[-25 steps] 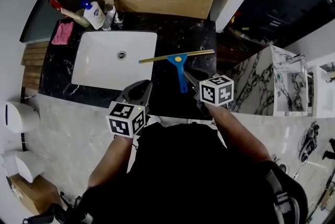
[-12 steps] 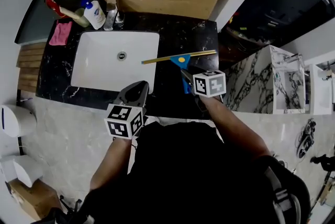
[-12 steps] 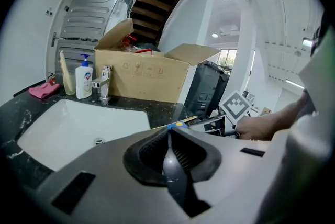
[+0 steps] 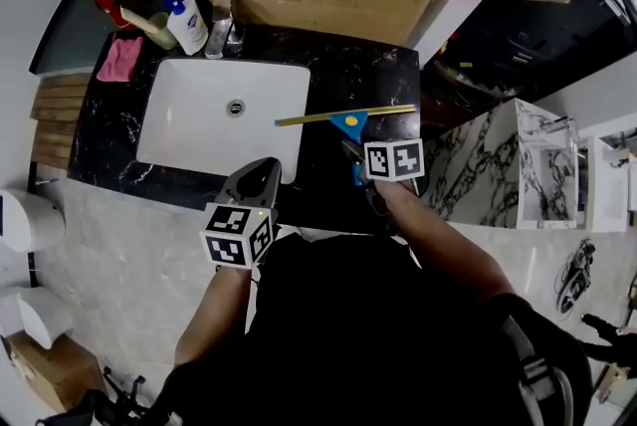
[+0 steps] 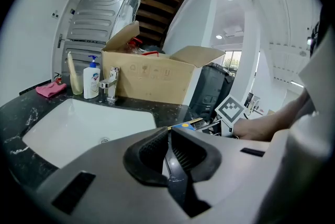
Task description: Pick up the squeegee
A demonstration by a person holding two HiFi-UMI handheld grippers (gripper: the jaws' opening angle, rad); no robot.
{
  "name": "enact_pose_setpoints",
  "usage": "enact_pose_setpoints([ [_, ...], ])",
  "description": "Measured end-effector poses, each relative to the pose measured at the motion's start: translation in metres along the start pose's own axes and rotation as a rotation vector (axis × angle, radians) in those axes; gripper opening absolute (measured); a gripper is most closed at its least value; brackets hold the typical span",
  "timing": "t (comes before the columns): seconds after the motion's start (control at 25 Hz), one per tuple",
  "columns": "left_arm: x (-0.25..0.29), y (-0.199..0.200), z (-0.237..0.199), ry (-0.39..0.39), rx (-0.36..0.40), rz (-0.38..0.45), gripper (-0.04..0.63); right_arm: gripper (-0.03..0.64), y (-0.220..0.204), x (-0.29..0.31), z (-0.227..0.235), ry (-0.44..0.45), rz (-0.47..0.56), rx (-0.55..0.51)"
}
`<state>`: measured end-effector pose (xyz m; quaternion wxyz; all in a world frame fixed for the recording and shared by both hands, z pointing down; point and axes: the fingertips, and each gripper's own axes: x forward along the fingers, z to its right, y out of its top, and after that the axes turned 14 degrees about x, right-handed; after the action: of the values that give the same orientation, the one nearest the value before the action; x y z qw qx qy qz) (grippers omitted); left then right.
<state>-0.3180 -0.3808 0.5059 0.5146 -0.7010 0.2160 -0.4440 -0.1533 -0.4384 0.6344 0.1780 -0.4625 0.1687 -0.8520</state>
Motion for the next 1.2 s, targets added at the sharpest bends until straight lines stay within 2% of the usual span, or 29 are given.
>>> enact_pose_setpoints([
  [0.24,-0.006,-0.005,-0.007,0.03,-0.013,-0.006,0.031,0.176,0.001,0.002,-0.001,0.012,-0.006,-0.021],
  [0.48,-0.007,-0.005,0.0,0.025,-0.003,-0.007,0.031,0.176,-0.001,0.002,-0.001,0.001,0.008,-0.058],
  [0.6,-0.005,-0.003,0.006,0.015,0.001,-0.01,0.031,0.168,0.001,0.002,0.0,0.009,0.007,-0.031],
  [0.88,-0.005,0.002,0.019,0.017,0.017,-0.013,0.031,0.147,0.009,-0.016,-0.004,0.135,0.039,0.114],
  [1.2,-0.001,0.01,0.058,0.005,0.048,-0.021,0.031,0.146,0.013,-0.054,-0.013,0.261,0.07,0.123],
])
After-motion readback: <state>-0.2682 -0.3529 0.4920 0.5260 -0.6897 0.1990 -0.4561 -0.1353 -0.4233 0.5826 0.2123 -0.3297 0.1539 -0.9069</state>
